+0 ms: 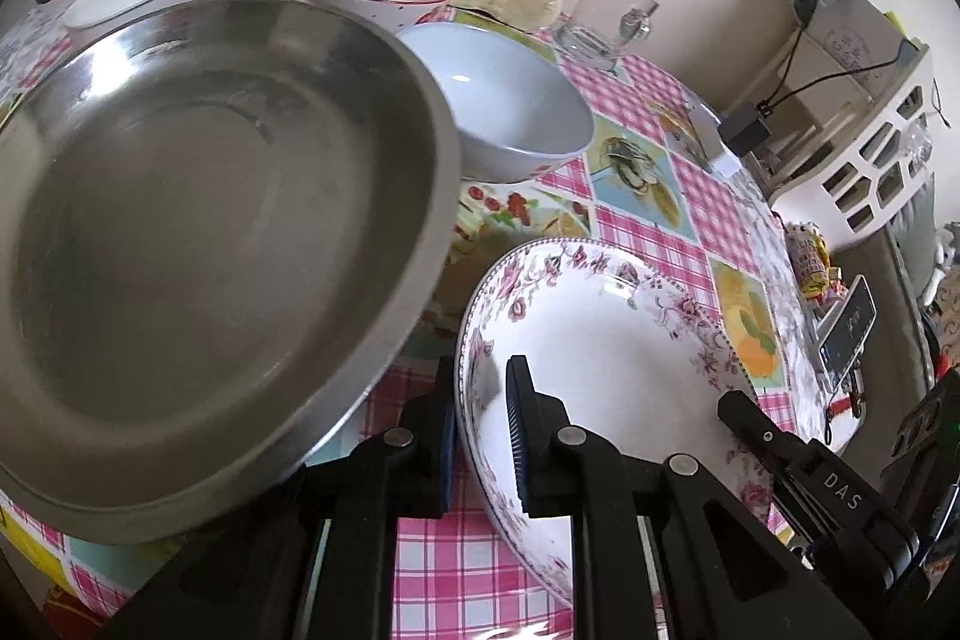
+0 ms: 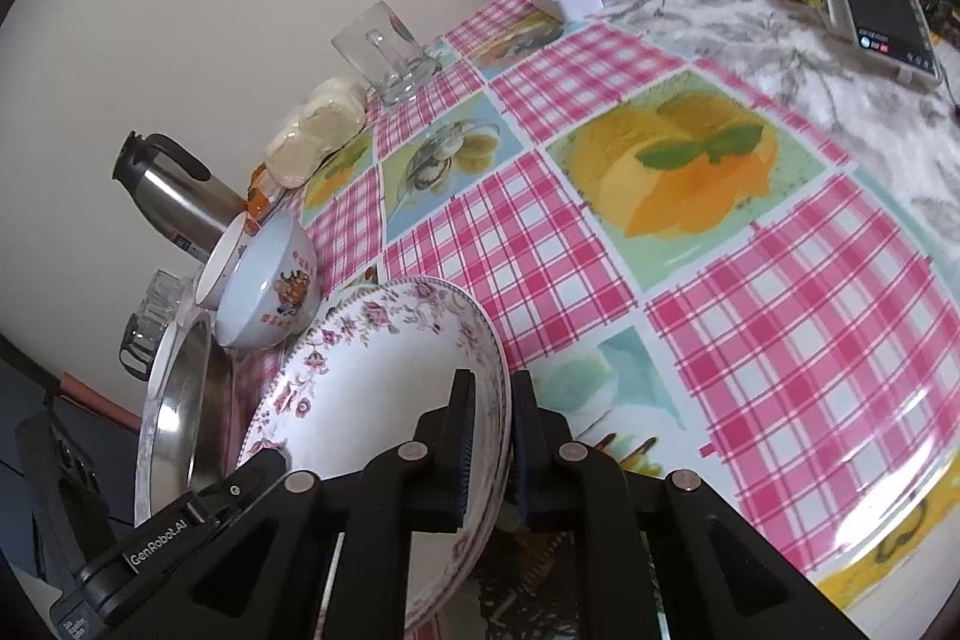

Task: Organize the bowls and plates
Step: 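Lift the floral-rim plate edge with both grippers, tilting it upright, then carry the floral-rim plate over the steel tray and lower it inside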

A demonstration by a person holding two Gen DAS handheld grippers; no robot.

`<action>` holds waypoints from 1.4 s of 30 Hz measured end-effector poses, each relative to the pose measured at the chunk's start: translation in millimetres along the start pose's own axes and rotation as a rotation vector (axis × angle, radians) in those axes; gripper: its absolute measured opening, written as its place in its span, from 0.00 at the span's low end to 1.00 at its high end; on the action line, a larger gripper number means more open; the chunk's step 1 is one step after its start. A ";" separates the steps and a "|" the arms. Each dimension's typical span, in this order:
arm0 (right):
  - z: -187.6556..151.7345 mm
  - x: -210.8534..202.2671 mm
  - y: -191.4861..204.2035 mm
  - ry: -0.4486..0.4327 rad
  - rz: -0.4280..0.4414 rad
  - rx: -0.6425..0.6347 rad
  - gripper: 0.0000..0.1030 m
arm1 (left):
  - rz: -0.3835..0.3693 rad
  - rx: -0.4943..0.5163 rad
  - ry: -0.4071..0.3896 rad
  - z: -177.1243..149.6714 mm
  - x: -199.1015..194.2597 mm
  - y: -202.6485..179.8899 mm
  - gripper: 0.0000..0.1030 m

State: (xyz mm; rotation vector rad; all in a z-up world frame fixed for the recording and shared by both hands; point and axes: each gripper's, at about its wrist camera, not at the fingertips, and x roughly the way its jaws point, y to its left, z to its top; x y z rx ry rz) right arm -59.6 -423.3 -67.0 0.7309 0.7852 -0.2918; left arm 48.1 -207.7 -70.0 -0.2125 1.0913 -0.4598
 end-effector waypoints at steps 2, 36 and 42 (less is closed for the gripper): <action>0.5 -3.6 0.8 -0.002 -0.005 -0.004 0.12 | -0.011 0.001 0.005 0.8 -0.9 0.0 0.15; 5.0 -72.8 67.9 -0.214 -0.013 -0.144 0.12 | -0.137 0.024 -0.143 35.3 -74.2 7.8 0.15; -1.5 -67.2 92.1 -0.225 -0.008 -0.171 0.12 | -0.148 -0.039 -0.140 46.6 -79.1 31.3 0.15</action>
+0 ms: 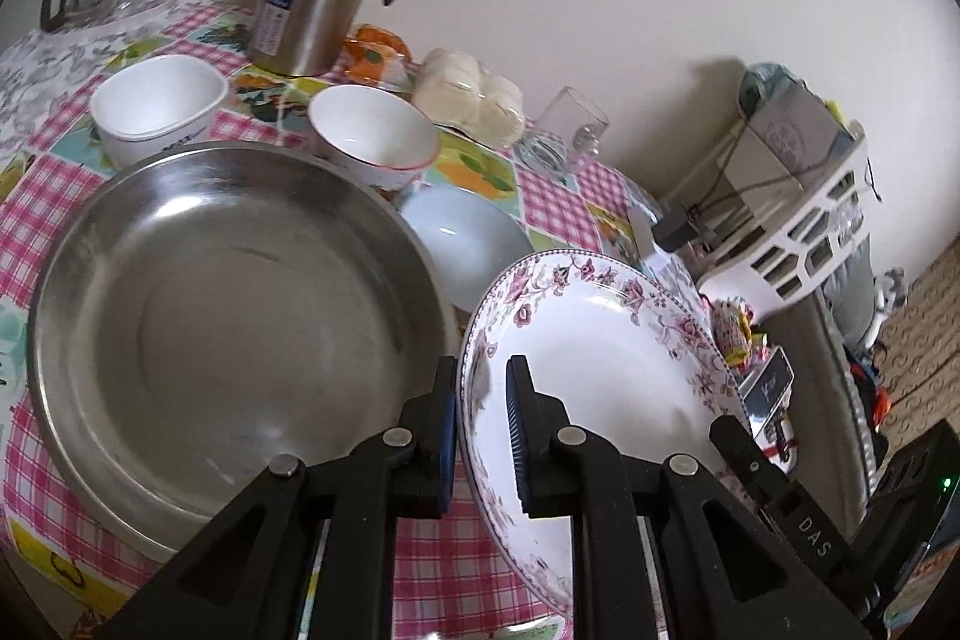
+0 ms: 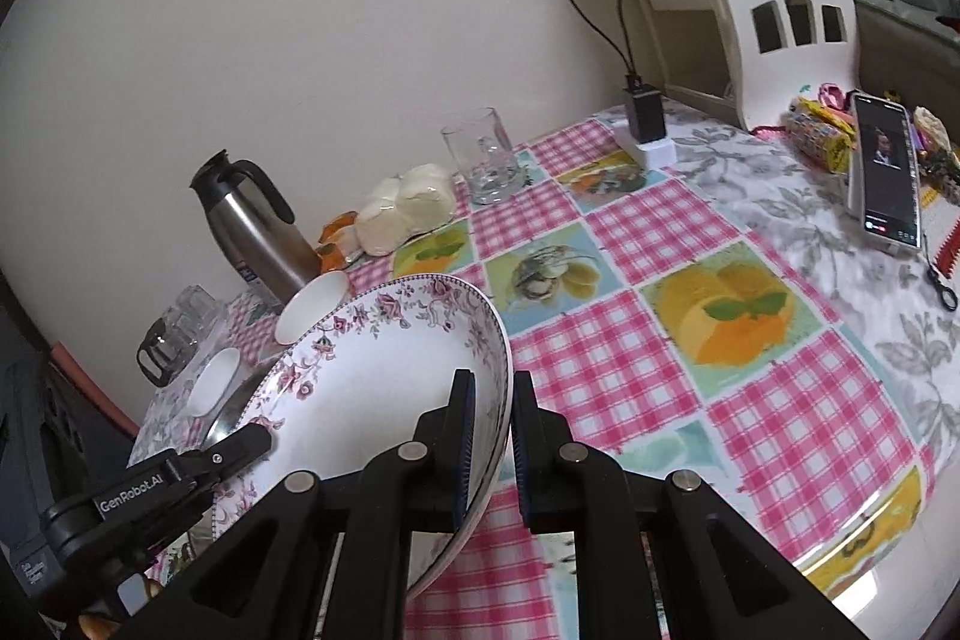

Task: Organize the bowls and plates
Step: 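Carry the floral-rim plate over the steel tray and lower it inside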

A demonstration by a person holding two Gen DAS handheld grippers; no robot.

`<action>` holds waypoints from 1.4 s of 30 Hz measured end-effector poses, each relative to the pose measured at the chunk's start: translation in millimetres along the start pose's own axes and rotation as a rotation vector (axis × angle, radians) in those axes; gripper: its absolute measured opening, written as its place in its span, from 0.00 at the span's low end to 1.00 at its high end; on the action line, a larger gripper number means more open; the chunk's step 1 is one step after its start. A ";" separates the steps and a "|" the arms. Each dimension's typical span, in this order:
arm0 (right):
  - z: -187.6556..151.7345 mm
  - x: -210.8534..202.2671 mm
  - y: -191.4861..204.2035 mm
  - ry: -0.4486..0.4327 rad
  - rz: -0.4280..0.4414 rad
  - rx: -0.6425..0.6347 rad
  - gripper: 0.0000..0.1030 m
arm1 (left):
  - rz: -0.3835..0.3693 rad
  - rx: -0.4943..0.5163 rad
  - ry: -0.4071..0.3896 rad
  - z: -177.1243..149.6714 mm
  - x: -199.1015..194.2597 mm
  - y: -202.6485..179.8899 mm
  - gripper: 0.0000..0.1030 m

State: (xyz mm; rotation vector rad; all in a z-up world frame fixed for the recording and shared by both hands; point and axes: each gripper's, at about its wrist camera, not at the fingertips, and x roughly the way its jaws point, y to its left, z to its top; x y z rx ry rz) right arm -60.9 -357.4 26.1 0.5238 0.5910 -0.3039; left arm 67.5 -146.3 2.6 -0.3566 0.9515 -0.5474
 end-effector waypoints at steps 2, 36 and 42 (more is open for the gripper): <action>-1.1 2.4 7.3 0.002 0.008 0.000 0.12 | 0.002 -0.016 -0.004 4.9 -3.1 7.9 0.15; -38.5 65.8 156.8 0.075 0.138 -0.133 0.12 | 0.041 -0.274 -0.072 58.8 -57.5 158.9 0.15; -44.3 80.5 158.8 0.103 0.108 -0.152 0.12 | 0.059 -0.279 -0.032 57.3 -42.8 168.2 0.15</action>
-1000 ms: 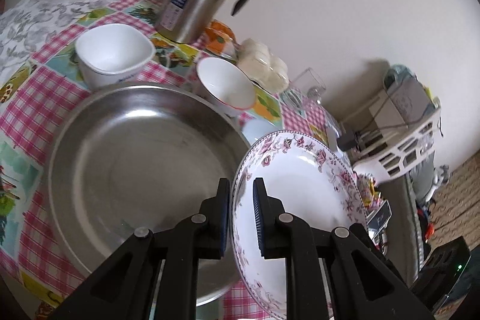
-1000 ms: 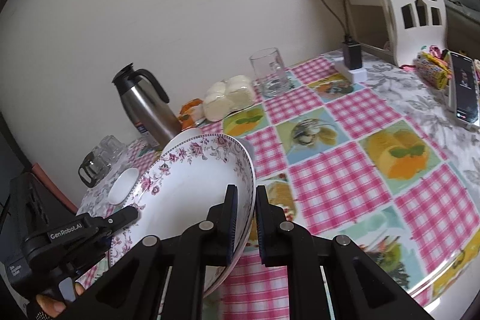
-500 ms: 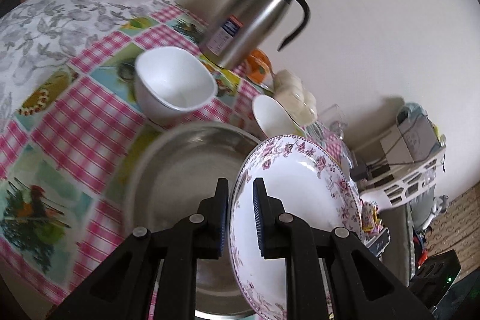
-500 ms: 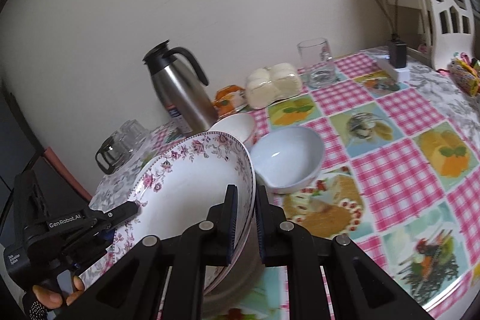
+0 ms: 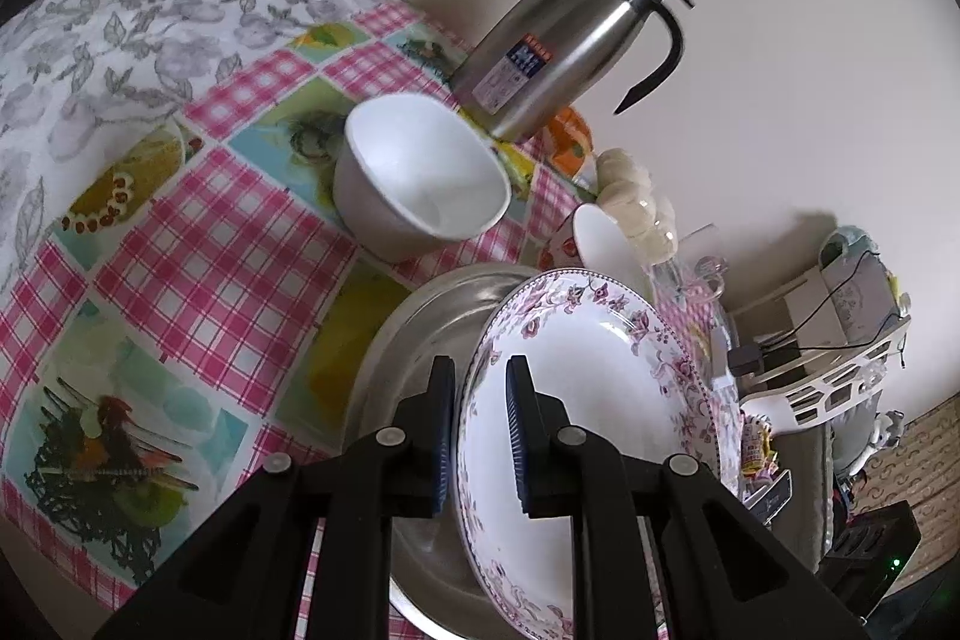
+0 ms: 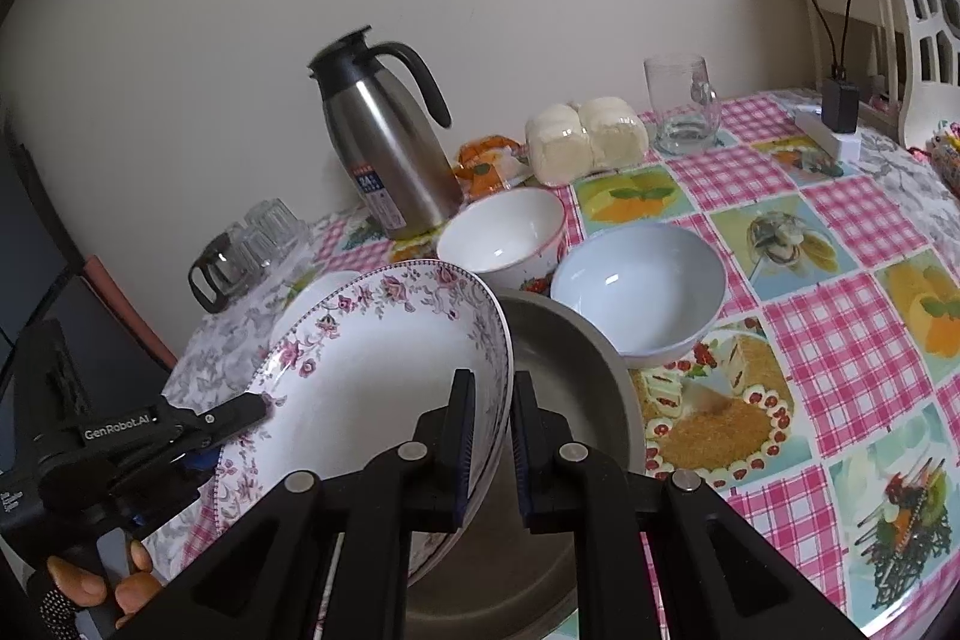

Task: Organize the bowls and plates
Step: 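Carry the floral-rim plate over the steel tray and lower it inside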

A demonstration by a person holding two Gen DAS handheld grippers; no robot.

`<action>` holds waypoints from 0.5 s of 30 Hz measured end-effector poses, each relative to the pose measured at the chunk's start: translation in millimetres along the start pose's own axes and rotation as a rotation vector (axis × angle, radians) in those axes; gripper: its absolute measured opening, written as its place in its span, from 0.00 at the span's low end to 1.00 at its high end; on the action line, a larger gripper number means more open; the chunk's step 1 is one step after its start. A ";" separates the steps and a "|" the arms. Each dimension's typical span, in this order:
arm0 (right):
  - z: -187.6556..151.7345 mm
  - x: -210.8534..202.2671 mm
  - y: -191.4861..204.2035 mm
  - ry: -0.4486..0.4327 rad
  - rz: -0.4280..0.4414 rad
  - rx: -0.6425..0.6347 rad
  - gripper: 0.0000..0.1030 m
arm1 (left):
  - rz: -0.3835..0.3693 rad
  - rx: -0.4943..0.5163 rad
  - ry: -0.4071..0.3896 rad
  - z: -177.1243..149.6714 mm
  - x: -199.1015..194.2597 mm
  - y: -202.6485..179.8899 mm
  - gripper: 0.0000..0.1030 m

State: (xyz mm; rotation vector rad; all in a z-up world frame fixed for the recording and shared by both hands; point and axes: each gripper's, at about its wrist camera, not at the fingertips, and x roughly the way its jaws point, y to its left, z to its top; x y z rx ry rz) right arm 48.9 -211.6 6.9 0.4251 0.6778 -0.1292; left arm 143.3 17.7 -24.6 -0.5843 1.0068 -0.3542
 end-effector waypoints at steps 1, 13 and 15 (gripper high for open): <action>-0.7 2.3 -1.3 0.006 -0.005 0.002 0.12 | 0.004 -0.001 0.009 -0.6 3.2 1.0 0.15; -8.8 26.6 -20.2 0.070 -0.052 0.025 0.12 | 0.065 0.015 0.072 -11.9 33.6 3.6 0.17; -9.4 29.2 -21.8 0.074 -0.052 0.029 0.12 | 0.068 0.015 0.072 -12.6 35.9 4.5 0.17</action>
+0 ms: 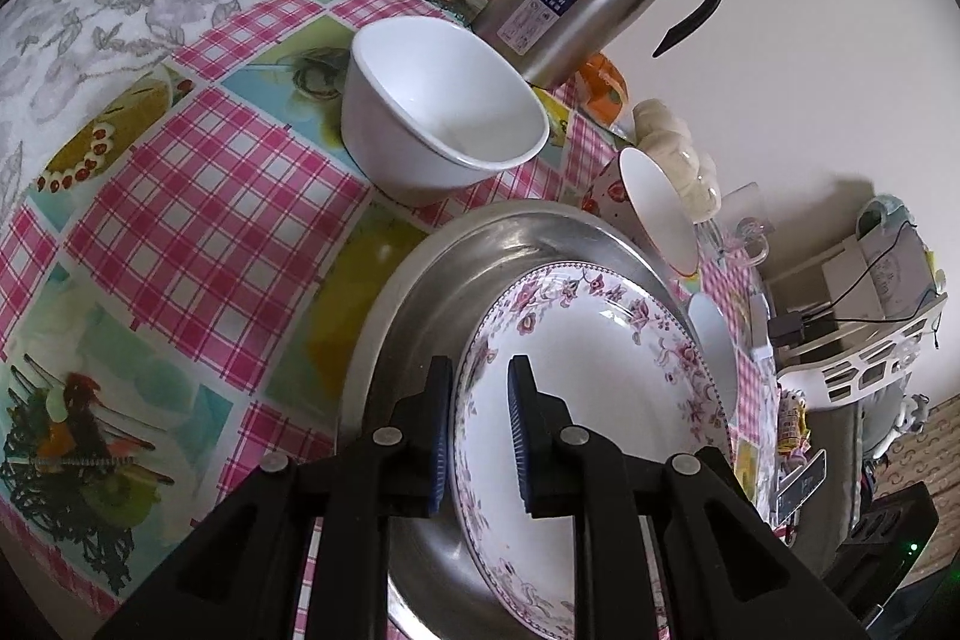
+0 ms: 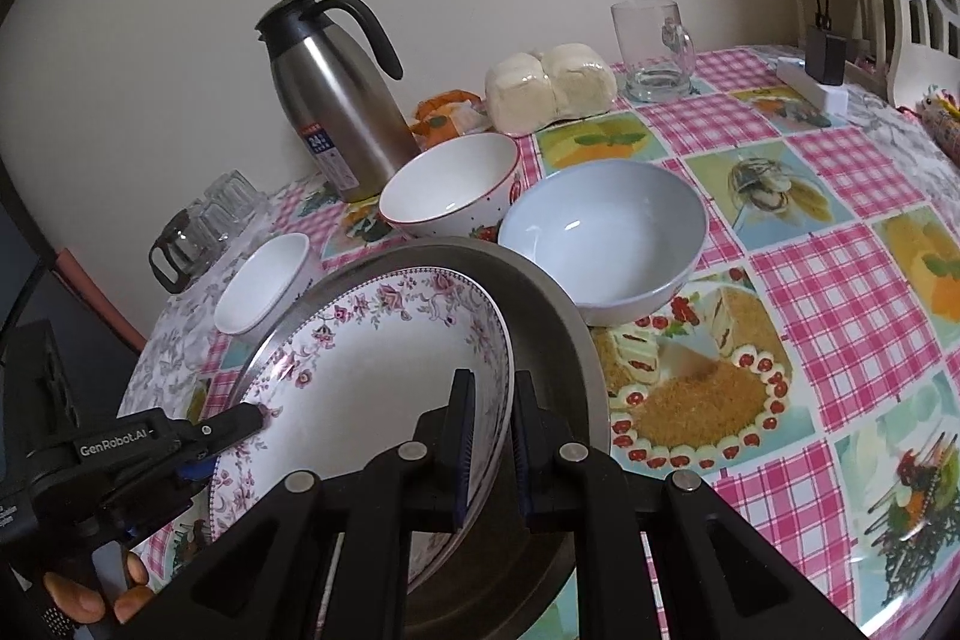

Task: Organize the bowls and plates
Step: 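Carry the floral-rim plate over the steel tray and lower it inside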

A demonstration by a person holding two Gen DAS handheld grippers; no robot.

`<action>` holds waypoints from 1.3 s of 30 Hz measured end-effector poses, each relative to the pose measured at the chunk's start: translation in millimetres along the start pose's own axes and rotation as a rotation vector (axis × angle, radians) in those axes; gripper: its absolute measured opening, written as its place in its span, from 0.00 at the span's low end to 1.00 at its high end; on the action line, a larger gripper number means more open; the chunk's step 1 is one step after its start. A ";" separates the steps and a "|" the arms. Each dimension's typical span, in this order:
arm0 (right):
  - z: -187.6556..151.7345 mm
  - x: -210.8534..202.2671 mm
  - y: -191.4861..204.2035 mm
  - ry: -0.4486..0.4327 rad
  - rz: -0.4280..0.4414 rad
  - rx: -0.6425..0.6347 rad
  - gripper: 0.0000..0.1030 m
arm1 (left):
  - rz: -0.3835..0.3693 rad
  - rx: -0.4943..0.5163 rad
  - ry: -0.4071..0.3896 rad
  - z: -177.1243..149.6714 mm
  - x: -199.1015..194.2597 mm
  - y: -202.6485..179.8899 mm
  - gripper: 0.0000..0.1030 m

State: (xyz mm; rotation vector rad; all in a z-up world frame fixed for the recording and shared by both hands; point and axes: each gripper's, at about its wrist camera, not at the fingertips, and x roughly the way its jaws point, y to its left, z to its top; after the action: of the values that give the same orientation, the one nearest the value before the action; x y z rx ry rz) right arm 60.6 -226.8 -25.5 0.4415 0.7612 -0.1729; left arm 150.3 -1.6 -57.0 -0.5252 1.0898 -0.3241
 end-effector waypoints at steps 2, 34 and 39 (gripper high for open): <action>0.4 0.9 0.6 0.002 -0.003 -0.004 0.12 | 0.000 -0.001 -0.002 -0.1 1.3 0.3 0.17; -2.8 12.3 8.6 0.052 -0.072 -0.063 0.13 | 0.056 -0.033 -0.023 -0.1 2.0 2.3 0.18; -3.1 12.8 10.1 0.056 -0.074 -0.070 0.13 | 0.080 -0.028 -0.019 -0.6 0.2 1.2 0.18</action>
State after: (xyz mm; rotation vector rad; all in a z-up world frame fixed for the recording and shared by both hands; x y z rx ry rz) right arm 70.9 -216.3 -33.1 0.3531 0.8362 -0.2028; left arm 149.8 -0.8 -58.0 -0.5075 1.0951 -0.2336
